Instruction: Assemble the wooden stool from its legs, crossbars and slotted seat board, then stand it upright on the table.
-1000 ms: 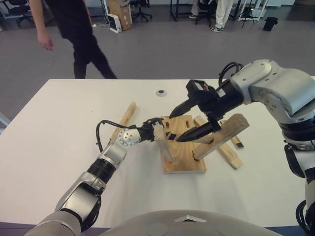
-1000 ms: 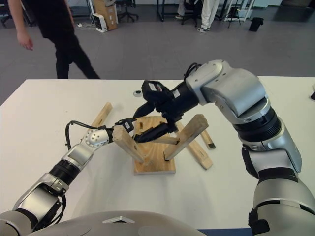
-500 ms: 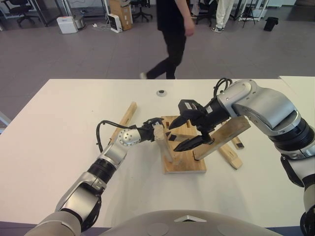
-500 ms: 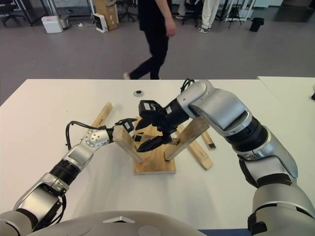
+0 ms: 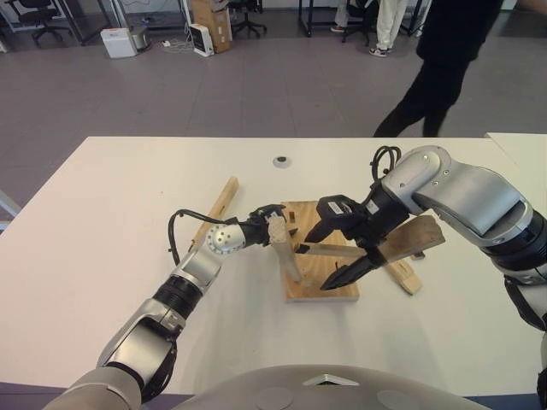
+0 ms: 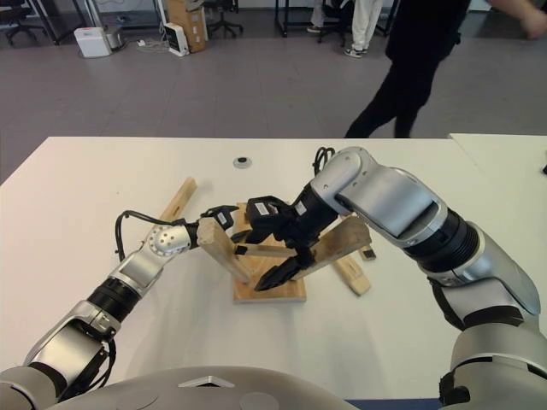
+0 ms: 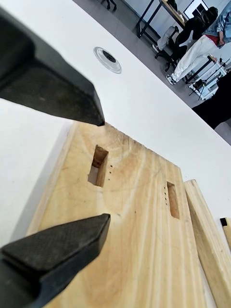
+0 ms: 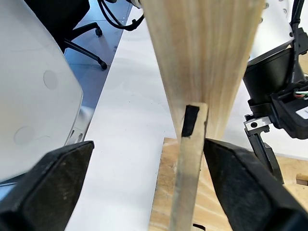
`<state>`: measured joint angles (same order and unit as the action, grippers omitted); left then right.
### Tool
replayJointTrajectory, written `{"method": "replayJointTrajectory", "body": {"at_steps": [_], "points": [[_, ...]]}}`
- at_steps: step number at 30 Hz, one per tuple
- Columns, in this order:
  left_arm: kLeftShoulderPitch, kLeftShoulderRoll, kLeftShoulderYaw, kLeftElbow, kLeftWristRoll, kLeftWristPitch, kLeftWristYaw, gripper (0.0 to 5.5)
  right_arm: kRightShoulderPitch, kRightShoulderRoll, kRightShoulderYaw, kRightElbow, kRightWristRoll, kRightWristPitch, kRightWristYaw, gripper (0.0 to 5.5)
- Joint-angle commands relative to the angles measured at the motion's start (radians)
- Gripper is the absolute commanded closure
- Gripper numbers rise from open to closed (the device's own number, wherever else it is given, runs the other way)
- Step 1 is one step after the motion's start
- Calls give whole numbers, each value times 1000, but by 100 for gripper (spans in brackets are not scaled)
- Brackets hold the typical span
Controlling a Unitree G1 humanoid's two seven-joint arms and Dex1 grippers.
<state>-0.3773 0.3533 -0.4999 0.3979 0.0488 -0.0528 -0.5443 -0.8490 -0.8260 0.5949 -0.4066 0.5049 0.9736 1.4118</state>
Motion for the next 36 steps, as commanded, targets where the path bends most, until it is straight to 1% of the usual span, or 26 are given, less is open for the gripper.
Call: {"method": "replayJointTrajectory", "body": {"at_steps": [1,5,7,10,15,20,22,23,25,27,30,31,32,34,36], "points": [[154,48,-92,216,143,143,-16,215,40,-38,55,-34,-31,-54,53,137],[165,50,-92,204,140,150,-14,215,5,-20,34,22,-54,-87,46,137],[168,49,-93,199,139,154,-12,215,-17,-48,18,-5,-68,-134,74,137],[179,49,-106,175,151,160,-5,215,-65,-79,-56,-58,-16,-133,124,137],[202,39,-113,167,146,170,10,215,-152,-62,-139,37,-41,-158,123,137],[180,31,-113,185,146,162,6,215,-58,-64,-111,-33,-19,-128,105,137],[179,32,-114,195,146,156,8,215,-49,-50,-129,-13,-28,-131,74,137],[180,31,-115,196,146,155,10,215,-63,-28,-158,19,-33,-130,39,137],[186,29,-117,194,147,156,13,215,-106,50,-256,96,-39,-118,-93,137],[196,30,-118,187,145,158,16,215,-133,132,-391,131,-27,-85,-269,137],[222,37,-114,168,139,164,23,215,-77,270,-617,44,-14,24,-586,137],[227,39,-114,165,138,165,24,215,-40,312,-658,-16,-30,63,-682,137],[231,41,-112,162,136,167,25,215,15,340,-664,-120,-59,102,-771,137],[248,49,-101,154,129,174,33,215,85,405,-642,-339,-112,199,-941,137],[262,47,-91,160,120,186,45,215,108,476,-634,-454,-142,281,-1070,137]]}}
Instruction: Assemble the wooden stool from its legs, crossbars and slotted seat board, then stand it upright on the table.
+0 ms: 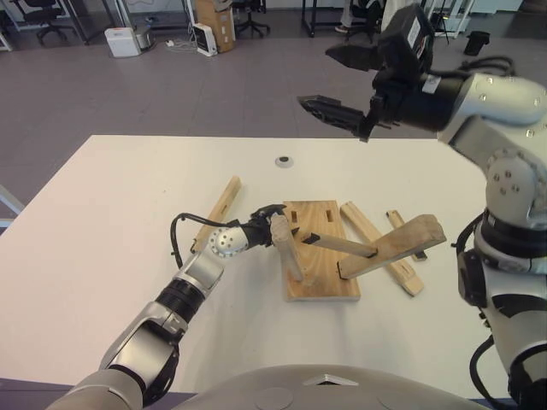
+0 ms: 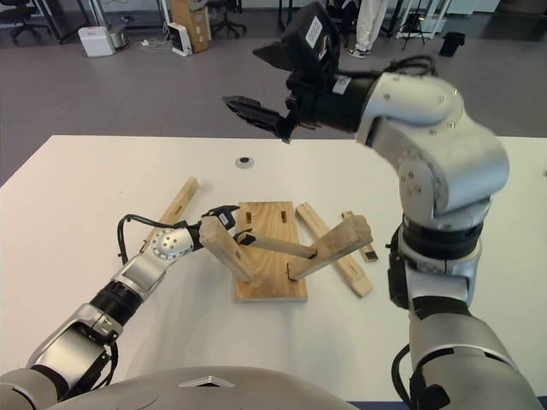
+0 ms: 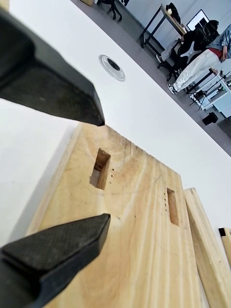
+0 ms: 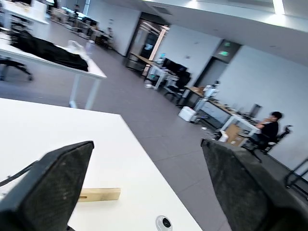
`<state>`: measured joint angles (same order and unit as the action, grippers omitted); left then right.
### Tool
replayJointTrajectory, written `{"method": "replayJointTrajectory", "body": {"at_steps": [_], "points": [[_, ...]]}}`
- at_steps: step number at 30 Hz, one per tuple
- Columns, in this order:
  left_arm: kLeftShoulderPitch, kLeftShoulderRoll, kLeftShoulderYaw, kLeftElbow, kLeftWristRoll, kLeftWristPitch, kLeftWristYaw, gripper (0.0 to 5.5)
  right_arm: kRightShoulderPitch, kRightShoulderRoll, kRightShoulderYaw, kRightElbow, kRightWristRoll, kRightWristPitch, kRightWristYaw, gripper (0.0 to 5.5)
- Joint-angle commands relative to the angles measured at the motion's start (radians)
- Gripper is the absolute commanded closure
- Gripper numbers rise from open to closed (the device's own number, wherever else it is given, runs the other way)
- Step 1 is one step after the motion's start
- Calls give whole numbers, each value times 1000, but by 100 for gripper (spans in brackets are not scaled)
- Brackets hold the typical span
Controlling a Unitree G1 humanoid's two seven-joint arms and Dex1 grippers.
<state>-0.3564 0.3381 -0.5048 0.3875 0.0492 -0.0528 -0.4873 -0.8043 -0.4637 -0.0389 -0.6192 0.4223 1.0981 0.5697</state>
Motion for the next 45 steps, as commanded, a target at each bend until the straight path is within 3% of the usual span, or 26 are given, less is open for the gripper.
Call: {"method": "replayJointTrajectory", "body": {"at_steps": [1,4,7,11,15,19,24,35,45], "points": [[253,62,-86,171,113,203,-18,215,93,130,18,-287,-51,202,-257,137],[355,79,-41,104,27,287,-45,215,148,153,-22,-375,-12,366,-265,137],[418,101,-48,109,37,303,-34,215,210,93,-90,-418,51,493,-195,137],[430,83,-64,145,43,291,-21,215,342,-14,-146,-424,226,516,-64,137],[409,64,-77,168,55,293,-15,215,390,-73,-178,-427,347,516,-50,137],[421,66,-96,125,62,321,-18,215,407,-234,-29,-428,383,449,-163,137],[370,27,-102,159,69,326,-12,215,397,-353,197,-428,295,299,-265,137],[371,20,-98,219,78,274,-4,215,465,-424,378,-417,181,163,-290,137],[249,-14,-82,526,114,115,-12,215,426,-500,757,-341,-140,1,-231,137]]}}
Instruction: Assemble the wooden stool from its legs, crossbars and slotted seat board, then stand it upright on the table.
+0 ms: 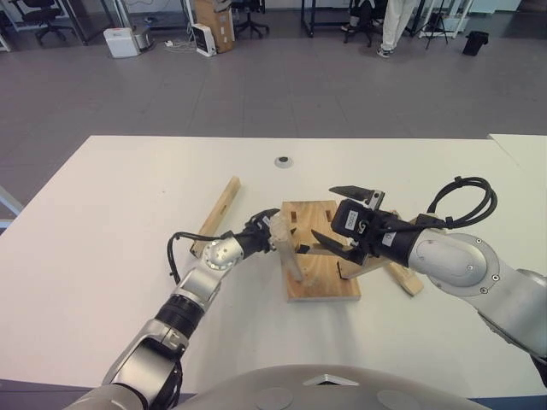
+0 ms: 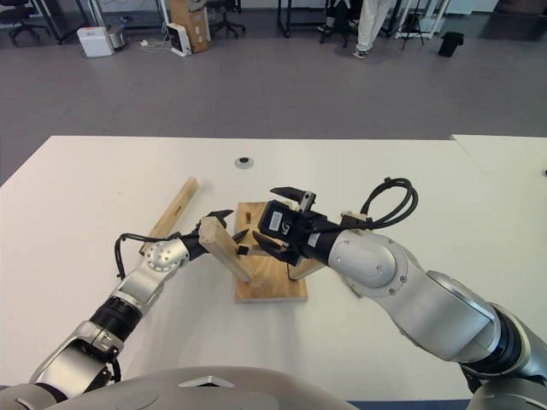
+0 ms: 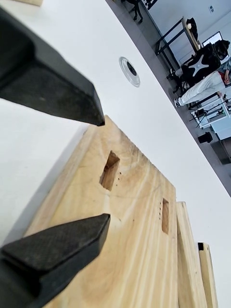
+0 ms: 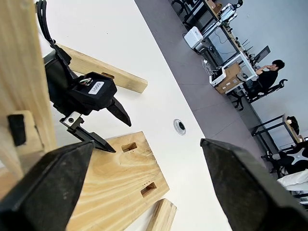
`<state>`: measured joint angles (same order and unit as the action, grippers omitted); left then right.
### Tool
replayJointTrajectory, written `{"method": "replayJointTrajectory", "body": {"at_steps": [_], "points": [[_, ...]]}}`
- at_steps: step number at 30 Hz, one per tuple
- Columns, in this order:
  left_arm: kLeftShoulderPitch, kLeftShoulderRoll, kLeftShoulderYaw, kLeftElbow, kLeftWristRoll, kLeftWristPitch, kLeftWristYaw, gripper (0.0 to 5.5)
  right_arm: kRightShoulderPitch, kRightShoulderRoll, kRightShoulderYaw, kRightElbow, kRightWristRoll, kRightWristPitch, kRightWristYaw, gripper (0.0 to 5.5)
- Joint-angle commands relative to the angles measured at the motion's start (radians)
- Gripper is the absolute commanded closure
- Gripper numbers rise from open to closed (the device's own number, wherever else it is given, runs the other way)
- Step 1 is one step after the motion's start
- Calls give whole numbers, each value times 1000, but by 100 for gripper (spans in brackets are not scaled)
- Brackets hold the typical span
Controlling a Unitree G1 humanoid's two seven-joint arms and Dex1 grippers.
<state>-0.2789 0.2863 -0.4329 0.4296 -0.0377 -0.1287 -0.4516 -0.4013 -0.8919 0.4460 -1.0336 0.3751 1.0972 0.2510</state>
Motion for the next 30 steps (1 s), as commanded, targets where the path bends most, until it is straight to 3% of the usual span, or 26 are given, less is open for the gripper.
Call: {"method": "replayJointTrajectory", "body": {"at_steps": [1,12,15,18,22,24,30], "points": [[168,31,-155,507,205,175,-41,215,24,-73,294,83,-118,-18,105,137],[102,-54,-155,772,240,46,48,215,52,-153,508,255,-429,-286,322,137],[79,-59,-152,804,240,30,47,215,65,-141,496,296,-496,-335,338,137],[68,-58,-145,838,239,10,64,215,36,-69,323,260,-399,-296,332,137],[79,-61,-147,845,240,-12,75,215,-176,144,-251,319,-19,-126,369,137],[99,-48,-158,819,241,-26,56,215,-232,177,-475,423,130,-72,391,137],[77,133,-120,635,200,-69,-49,215,-101,133,-839,592,430,52,479,137]]}}
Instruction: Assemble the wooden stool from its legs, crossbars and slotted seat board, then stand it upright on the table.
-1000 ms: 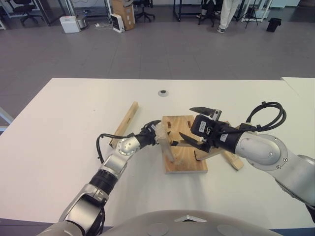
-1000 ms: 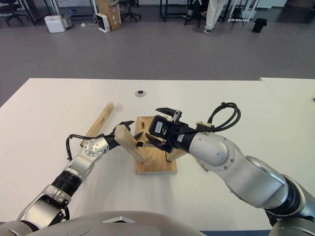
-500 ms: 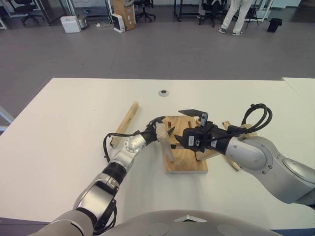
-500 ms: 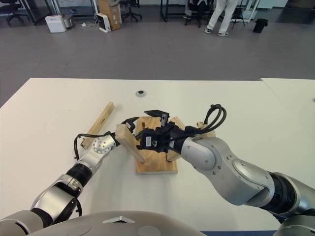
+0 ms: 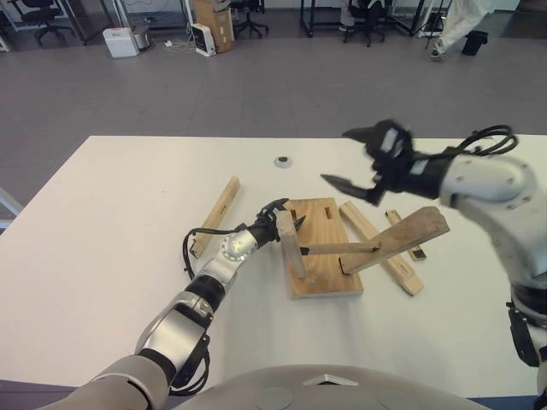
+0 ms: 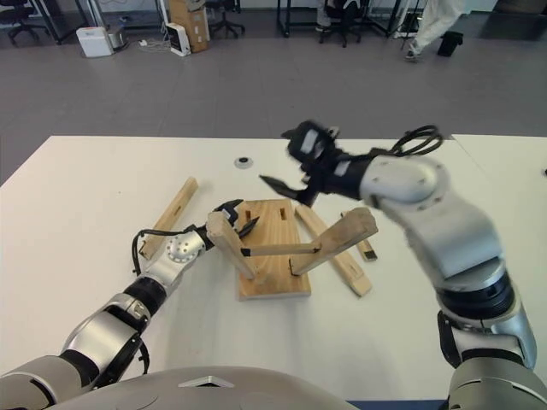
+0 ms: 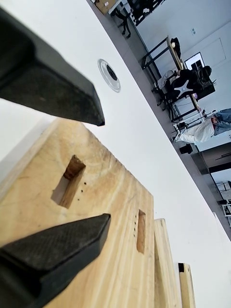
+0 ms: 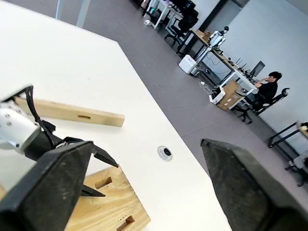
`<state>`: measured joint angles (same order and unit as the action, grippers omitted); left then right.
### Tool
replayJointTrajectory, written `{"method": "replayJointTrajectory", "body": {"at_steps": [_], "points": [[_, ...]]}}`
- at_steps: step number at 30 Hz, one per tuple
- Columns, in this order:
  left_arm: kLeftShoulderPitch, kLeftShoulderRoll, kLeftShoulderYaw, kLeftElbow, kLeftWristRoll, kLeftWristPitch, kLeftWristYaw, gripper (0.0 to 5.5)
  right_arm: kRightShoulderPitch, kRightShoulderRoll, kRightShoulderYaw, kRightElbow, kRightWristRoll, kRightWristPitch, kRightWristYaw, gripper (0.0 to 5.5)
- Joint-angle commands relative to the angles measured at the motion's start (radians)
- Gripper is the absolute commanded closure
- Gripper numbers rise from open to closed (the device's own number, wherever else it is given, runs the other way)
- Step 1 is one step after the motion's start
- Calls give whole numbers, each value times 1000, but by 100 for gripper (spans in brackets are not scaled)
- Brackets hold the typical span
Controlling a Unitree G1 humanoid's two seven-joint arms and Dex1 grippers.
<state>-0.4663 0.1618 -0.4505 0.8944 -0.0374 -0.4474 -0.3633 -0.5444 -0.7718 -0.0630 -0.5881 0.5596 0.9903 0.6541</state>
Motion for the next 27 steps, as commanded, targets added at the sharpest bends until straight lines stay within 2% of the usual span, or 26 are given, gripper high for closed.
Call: {"method": "replayJointTrajectory", "body": {"at_steps": [1,3,5,7,9,12,14,17,19,22,27], "points": [[251,285,-93,161,188,247,-156,215,89,-8,-373,169,280,182,104,137],[248,314,-85,148,177,273,-165,215,261,-80,-424,211,286,184,208,137],[288,329,-88,115,171,303,-172,215,457,-146,-419,244,223,131,297,137],[343,350,-94,21,161,342,-181,215,581,-179,-380,265,139,67,305,137],[354,357,-98,-35,158,361,-183,215,637,-154,-315,209,115,44,282,137],[295,338,-128,-24,196,326,-186,215,632,-56,-202,117,109,31,207,137],[256,321,-134,-21,191,264,-215,215,639,-35,-174,78,127,31,194,137],[248,343,-34,-156,81,99,-213,215,623,3,-289,34,273,77,185,137],[222,354,39,-261,51,46,-153,215,609,40,-366,8,400,107,155,137],[205,301,123,-430,-14,81,-117,215,598,77,-422,10,516,123,63,137],[247,260,287,-815,-257,262,-141,215,615,90,-454,19,603,95,-23,137]]}}
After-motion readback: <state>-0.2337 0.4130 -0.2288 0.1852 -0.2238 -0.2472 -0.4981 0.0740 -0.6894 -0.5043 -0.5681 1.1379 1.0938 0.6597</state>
